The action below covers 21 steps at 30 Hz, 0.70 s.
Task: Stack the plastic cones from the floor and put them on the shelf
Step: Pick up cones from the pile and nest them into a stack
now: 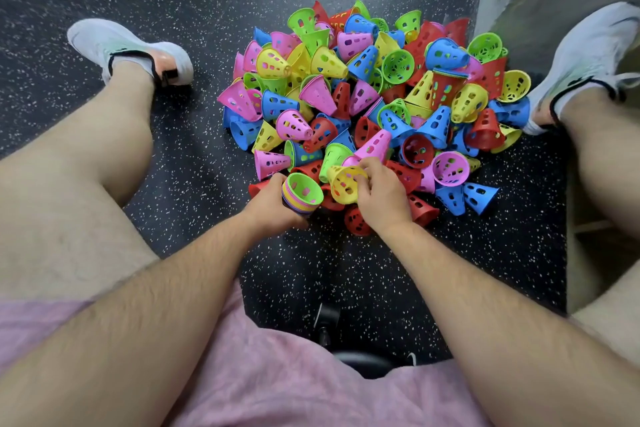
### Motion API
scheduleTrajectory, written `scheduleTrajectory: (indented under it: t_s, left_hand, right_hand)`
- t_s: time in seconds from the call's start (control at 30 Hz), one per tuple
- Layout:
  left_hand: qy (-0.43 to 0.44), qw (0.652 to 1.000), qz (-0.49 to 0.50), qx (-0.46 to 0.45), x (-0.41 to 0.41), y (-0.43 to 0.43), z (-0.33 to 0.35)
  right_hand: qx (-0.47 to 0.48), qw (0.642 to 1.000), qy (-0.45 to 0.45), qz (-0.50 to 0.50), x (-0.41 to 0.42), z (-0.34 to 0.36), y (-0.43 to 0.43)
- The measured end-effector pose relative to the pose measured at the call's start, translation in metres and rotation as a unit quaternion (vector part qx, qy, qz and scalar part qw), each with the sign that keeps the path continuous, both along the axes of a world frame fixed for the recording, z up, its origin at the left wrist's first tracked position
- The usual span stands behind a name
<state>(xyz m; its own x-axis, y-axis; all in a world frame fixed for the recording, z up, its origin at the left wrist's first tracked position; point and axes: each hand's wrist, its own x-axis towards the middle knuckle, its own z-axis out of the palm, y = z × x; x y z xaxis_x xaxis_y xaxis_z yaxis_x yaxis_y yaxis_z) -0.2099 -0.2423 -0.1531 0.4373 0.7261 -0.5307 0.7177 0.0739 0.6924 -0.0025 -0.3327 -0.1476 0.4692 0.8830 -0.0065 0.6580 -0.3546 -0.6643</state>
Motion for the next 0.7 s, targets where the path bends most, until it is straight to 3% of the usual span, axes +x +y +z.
scheduleTrajectory:
  t_s: [0.1,0.2,0.33,0.43,0.57,0.7]
  left_hand:
    - [-0.003,1.0,-0.009,0.003,0.003,-0.001,-0.001]
    - [-0.01,0.999,-0.028,0.019,0.009,-0.004,0.002]
    - [-0.026,0.998,-0.044,0.028,0.019,-0.01,0.003]
    - [-0.019,0.997,-0.06,0.034,0.023,-0.014,-0.001]
    - [0.01,0.996,-0.081,0.027,0.023,-0.018,-0.005]
    - [0.02,0.996,-0.088,0.028,0.023,-0.018,-0.005]
  right_hand:
    - [0.025,0.985,0.148,-0.08,0.008,0.011,0.009]
    - [0.015,0.97,0.234,-0.072,0.004,0.017,0.016]
    - [-0.043,0.99,0.115,0.069,-0.004,0.015,0.008]
    - [-0.056,0.996,0.029,0.067,0.009,0.01,-0.01]
    - [-0.168,0.972,-0.104,0.129,0.022,0.001,-0.036]
    - [-0.217,0.966,-0.088,0.105,0.011,-0.005,-0.039]
